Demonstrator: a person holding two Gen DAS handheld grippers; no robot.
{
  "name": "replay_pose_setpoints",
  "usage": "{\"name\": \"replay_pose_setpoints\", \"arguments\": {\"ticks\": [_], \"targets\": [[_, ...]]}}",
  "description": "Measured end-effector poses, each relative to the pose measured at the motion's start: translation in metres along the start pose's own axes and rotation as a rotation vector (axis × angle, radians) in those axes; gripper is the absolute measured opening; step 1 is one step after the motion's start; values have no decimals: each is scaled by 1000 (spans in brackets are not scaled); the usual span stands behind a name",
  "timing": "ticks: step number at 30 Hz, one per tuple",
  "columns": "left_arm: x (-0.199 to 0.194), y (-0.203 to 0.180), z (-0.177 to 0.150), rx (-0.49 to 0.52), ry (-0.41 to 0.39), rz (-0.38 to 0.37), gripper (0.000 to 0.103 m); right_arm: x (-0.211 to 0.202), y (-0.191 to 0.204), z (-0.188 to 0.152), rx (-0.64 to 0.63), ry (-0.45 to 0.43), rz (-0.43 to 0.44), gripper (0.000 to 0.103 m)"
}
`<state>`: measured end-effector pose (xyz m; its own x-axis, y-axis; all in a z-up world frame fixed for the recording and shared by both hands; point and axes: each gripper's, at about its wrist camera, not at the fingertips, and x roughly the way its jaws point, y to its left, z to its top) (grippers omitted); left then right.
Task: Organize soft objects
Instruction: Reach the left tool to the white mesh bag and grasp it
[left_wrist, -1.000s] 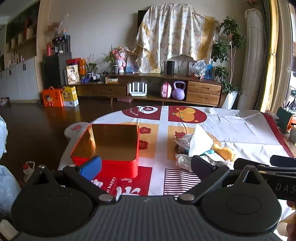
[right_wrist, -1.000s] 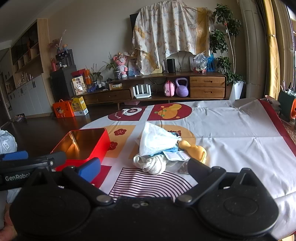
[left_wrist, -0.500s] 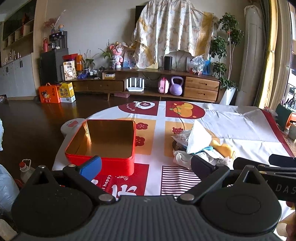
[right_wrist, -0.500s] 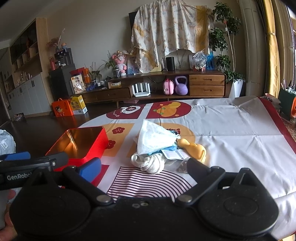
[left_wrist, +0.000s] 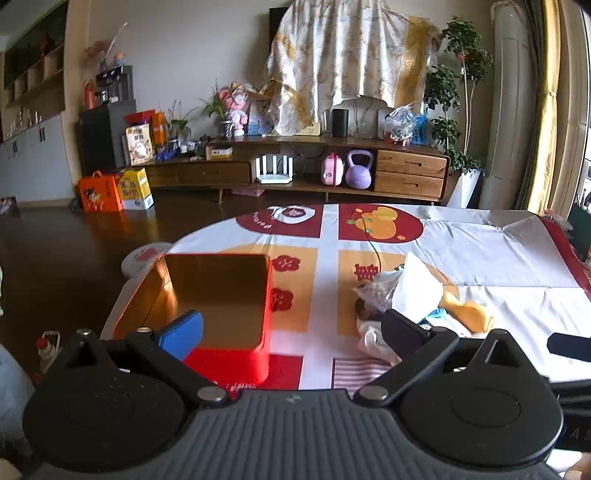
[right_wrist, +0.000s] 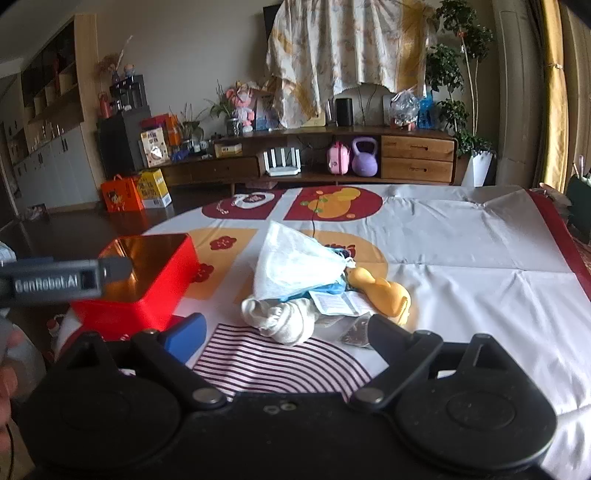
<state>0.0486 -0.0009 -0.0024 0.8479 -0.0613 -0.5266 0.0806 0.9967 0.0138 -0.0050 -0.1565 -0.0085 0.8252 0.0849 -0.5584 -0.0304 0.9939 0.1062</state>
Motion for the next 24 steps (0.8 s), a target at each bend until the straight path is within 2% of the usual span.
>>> {"name": "replay_pose_setpoints", "arguments": {"ticks": [6, 10, 17, 24], "targets": [[35, -20, 12, 47, 5, -46, 103, 32, -19, 3, -26, 46, -36, 89], [58, -32, 16, 52, 13, -64, 103, 58, -34, 0, -42, 85, -73, 79], [99, -54, 19, 96, 56, -162, 103, 90, -48, -2, -72, 139, -89, 79], [142, -81, 19, 177, 140, -244, 73, 116, -55, -4, -81, 182, -107, 73]]}}
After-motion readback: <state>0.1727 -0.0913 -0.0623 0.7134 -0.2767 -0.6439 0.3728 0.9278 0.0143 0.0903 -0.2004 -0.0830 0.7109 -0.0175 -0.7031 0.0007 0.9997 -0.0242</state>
